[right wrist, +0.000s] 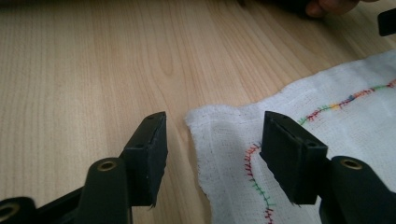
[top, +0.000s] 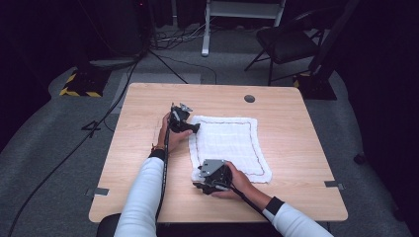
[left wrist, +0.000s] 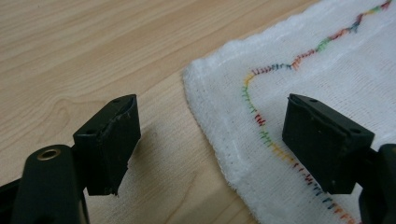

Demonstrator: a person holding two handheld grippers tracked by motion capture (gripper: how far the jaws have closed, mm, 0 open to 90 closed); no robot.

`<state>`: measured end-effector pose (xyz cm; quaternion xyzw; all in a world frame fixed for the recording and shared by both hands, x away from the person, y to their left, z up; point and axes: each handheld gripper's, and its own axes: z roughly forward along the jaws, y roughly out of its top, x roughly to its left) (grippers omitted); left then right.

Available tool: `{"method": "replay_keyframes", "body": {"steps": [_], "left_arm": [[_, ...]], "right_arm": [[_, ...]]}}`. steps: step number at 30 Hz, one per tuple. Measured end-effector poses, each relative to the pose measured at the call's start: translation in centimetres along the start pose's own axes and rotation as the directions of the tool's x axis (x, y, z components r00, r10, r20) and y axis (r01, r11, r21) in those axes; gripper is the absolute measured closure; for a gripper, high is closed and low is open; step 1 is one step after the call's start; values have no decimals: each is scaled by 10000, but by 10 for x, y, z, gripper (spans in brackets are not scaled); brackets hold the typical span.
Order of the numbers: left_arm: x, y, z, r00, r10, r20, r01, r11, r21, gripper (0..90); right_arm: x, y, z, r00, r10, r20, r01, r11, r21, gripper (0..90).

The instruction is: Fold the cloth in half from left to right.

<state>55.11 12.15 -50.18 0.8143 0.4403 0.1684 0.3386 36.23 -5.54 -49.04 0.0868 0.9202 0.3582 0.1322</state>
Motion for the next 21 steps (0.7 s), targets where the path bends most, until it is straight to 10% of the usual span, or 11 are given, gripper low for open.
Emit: {"method": "replay_keyframes", "body": {"steps": [5,9,15,21], "left_arm": [[2,0,0,9999,1,150,-2,10000,49,189],[1,4,-5,9969,446,651,-472,9981,393,435],[0,1,-11,9835,931,1549,-996,9944,349,814],[-1,-3,-14,9793,1210,1622,-1256,9919,184,843]], "right_arm": [[-2,1,4,9996,114,276,-115,9999,44,456],[-8,-2,3,9950,971,229,-974,9952,99,570],[-5,0,3,9949,901,444,-914,9954,283,757],[-2,1,2,9948,788,648,-818,9957,442,832]]}}
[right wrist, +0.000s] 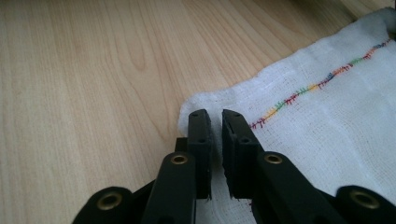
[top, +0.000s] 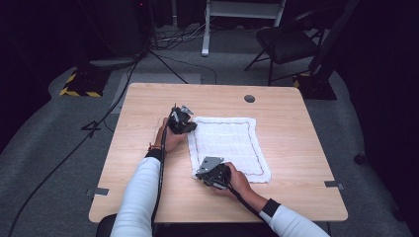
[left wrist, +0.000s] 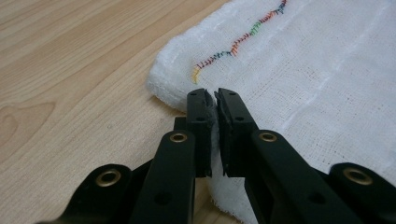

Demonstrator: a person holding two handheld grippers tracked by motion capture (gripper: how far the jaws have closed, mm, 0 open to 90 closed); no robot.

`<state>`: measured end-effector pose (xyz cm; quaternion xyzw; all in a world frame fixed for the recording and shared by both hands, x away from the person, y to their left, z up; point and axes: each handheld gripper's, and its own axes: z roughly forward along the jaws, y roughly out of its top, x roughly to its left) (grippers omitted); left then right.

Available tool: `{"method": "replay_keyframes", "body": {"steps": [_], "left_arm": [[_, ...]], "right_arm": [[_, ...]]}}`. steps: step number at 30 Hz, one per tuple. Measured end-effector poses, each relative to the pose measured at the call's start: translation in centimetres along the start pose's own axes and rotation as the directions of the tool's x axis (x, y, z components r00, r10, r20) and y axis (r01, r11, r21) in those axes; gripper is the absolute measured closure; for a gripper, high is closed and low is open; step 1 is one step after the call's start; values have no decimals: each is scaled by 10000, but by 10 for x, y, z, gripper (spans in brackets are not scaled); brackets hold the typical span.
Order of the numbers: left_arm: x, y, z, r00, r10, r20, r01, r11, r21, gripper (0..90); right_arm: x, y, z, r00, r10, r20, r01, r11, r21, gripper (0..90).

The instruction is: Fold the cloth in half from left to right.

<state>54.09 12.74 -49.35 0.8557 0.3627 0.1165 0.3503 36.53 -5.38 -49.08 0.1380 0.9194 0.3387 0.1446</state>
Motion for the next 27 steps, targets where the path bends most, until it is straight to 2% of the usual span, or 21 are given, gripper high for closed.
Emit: {"method": "replay_keyframes", "body": {"steps": [4,7,12,15,21,22,27], "left_arm": [[-4,-1,-8,9998,202,-53,-204,9993,-323,850],[-6,-2,-14,9993,386,20,-385,9986,-373,854],[-8,-9,-25,9986,521,20,-520,9981,-345,855],[-10,-16,-36,9976,681,-121,-688,9958,-605,856],[-8,-18,-46,9987,502,-125,-511,9945,-916,859],[-7,-19,-47,9992,389,-56,-393,9942,-1001,859],[-5,-24,-53,9993,327,-185,-345,9932,-1112,860]], "right_arm": [[0,0,-2,9996,-174,-205,174,9998,-25,844],[1,1,-5,9990,-299,-335,295,9995,-123,850],[4,6,-8,9972,-528,-522,514,9983,-275,856],[9,8,-10,9953,-678,-696,657,9973,-321,859],[13,9,-20,9932,-834,-817,796,9956,-490,859],[12,8,-21,9929,-851,-827,808,9953,-543,860],[8,9,-24,9932,-784,-866,729,9953,-644,860]]}}
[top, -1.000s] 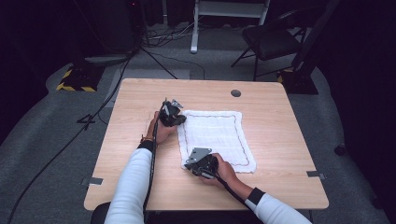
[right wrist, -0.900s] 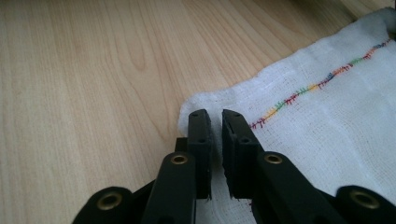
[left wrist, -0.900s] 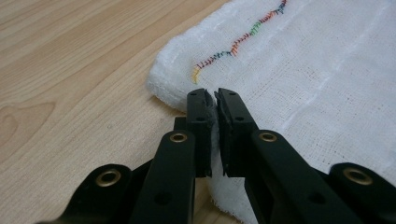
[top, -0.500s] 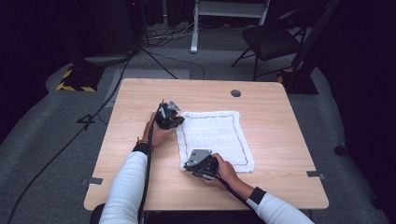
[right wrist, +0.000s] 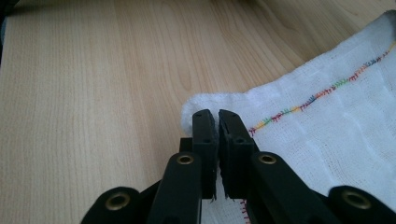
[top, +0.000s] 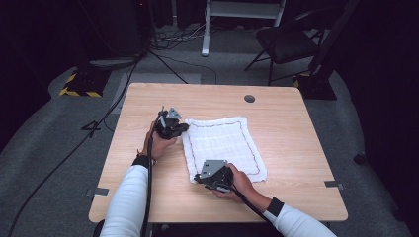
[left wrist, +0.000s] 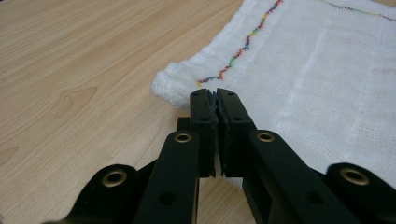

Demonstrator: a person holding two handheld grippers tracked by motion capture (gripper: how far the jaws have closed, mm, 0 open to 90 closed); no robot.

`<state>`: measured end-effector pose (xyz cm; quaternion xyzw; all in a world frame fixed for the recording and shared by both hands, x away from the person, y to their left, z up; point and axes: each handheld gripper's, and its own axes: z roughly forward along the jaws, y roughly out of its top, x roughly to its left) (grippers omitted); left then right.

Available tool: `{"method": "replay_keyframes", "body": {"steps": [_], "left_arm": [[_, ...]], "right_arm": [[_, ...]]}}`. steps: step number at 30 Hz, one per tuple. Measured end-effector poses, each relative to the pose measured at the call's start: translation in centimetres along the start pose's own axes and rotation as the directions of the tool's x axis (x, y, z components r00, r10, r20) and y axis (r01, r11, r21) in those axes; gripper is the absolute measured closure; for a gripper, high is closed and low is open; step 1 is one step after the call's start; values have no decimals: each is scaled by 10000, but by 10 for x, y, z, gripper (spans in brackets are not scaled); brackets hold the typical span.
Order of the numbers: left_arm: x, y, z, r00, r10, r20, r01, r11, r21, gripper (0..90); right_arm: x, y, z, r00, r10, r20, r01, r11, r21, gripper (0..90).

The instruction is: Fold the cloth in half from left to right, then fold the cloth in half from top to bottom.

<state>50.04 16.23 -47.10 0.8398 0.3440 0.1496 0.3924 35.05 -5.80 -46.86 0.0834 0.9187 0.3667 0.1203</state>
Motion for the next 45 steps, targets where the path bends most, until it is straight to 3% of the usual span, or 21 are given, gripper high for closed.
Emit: {"method": "replay_keyframes", "body": {"steps": [9,15,17,26,34,45], "left_arm": [[-1,0,-10,10000,34,-81,-36,9996,-283,862],[-5,10,-10,10000,69,-35,-71,9981,-608,863],[-11,18,-5,9995,318,-78,-322,9972,-681,864],[-23,38,4,9972,657,-346,-681,9950,-732,864],[-35,62,19,9950,948,-302,-969,9924,-757,864],[-43,78,37,9961,868,-175,-879,9930,-789,864]], "right_arm": [[-2,2,-8,9998,-154,-102,151,9995,-279,860],[-9,2,-26,10000,13,76,-8,9977,-671,860],[-14,-1,-36,9993,255,260,-232,9960,-859,861],[-23,-12,-55,9950,601,791,-520,9936,-1007,861],[-29,-29,-74,9871,1059,1201,-934,9900,-1053,861],[-37,-45,-91,9769,1471,1550,-1304,9850,-1132,861]]}}
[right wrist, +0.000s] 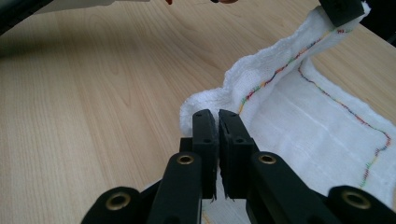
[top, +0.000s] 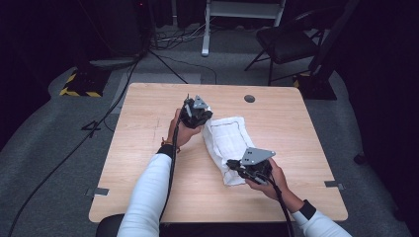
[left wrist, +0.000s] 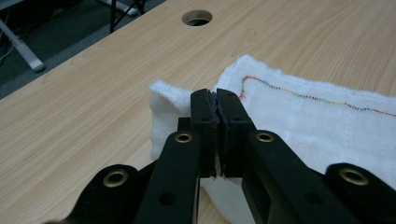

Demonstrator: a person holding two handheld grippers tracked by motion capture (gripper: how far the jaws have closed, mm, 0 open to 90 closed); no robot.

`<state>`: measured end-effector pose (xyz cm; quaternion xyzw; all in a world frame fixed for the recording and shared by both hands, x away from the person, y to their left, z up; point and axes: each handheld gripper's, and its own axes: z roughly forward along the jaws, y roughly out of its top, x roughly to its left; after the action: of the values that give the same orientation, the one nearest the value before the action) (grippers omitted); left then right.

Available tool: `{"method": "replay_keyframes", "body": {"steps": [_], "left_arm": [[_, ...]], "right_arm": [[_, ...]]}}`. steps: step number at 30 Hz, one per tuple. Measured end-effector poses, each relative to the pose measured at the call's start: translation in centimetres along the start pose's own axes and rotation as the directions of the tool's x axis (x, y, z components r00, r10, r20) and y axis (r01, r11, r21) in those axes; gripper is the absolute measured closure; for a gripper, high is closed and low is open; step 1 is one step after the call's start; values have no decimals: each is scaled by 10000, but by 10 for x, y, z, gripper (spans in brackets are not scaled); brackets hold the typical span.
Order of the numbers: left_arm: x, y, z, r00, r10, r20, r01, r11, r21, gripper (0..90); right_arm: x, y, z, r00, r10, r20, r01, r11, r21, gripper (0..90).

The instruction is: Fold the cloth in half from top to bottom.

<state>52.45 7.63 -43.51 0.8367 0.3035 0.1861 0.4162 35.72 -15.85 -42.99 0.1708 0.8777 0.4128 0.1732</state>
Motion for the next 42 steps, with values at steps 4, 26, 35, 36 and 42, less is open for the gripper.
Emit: {"method": "replay_keyframes", "body": {"steps": [4,26,35,36,42], "left_arm": [[-4,5,7,10000,71,-20,-71,10000,49,864],[-39,44,71,9951,886,434,-905,9949,453,864],[-57,52,98,9911,1117,730,-1164,9911,643,863],[-59,52,101,9917,1077,703,-1123,9916,648,863],[-59,48,110,9998,157,103,-164,9970,757,609]], "right_arm": [[-5,-5,-8,9997,132,224,-132,9999,-6,861],[-34,-51,-45,9842,1171,1328,-1241,9912,458,861],[-37,-71,-50,9801,1408,1400,-1552,9831,975,861],[-37,-71,-50,9801,1408,1400,-1552,9831,975,861],[-39,-78,-44,9759,1487,1597,-1724,9741,1464,831]]}}
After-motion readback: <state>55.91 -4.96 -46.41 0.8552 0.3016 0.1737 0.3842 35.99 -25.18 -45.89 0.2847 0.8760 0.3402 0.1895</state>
